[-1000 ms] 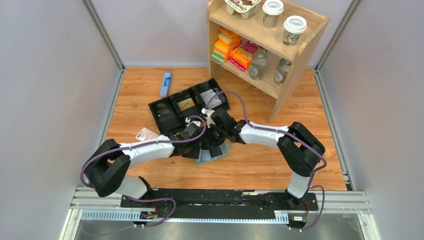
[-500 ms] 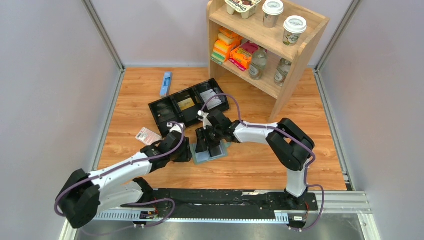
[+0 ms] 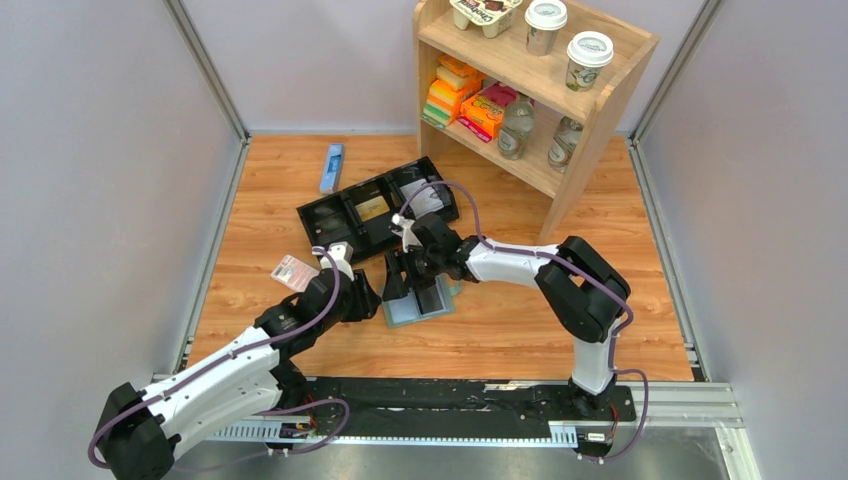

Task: Take the credit cards out of the card holder
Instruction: Remove the credit card from the card holder.

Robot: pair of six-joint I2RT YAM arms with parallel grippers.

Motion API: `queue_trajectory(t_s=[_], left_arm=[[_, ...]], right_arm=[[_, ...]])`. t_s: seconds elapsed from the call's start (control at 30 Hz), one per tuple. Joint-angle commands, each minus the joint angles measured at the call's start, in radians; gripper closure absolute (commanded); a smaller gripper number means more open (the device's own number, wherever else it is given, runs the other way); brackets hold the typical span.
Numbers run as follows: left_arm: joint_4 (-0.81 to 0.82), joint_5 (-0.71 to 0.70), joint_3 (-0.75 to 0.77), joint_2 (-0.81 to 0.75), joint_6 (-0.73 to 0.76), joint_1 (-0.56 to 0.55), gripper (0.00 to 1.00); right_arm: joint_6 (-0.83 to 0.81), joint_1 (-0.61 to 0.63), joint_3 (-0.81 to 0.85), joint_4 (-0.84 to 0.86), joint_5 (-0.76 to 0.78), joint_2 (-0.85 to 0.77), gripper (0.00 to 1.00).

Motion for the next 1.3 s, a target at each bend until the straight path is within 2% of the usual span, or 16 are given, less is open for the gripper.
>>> queue_trajectory(t_s=[0.0,0.27,0.57,0.73,0.9,0.97,1.27], left_arm=[[0.036,0.004,0.020,-0.002,-0.005,0.002,0.49],[0.061,0.016,0.023,-0.006,0.000,0.002,0.49],[0.131,0.071,0.060,0.052,0.000,0.002,0.50],[0.220,0.125,0.117,0.176,-0.003,0.002,0.51],[0.285,0.154,0.164,0.331,-0.026,0.005,0.52],[0.335,0.172,0.178,0.386,-0.048,0.013,0.52],[0.481,0.301,0.148,0.570,-0.141,0.089,0.53]], right_arm=[[0.005,0.007,0.058,0.029,0.016,-0.060,0.32],[-0.015,0.006,0.114,0.005,0.089,-0.064,0.30],[-0.078,-0.009,0.105,-0.074,0.327,-0.193,0.32],[-0.075,-0.032,0.023,-0.101,0.425,-0.268,0.44],[-0.059,-0.066,-0.072,-0.106,0.404,-0.300,0.68],[-0.056,-0.068,-0.106,-0.100,0.390,-0.303,0.74],[-0.029,-0.068,-0.193,-0.058,0.356,-0.271,0.83]])
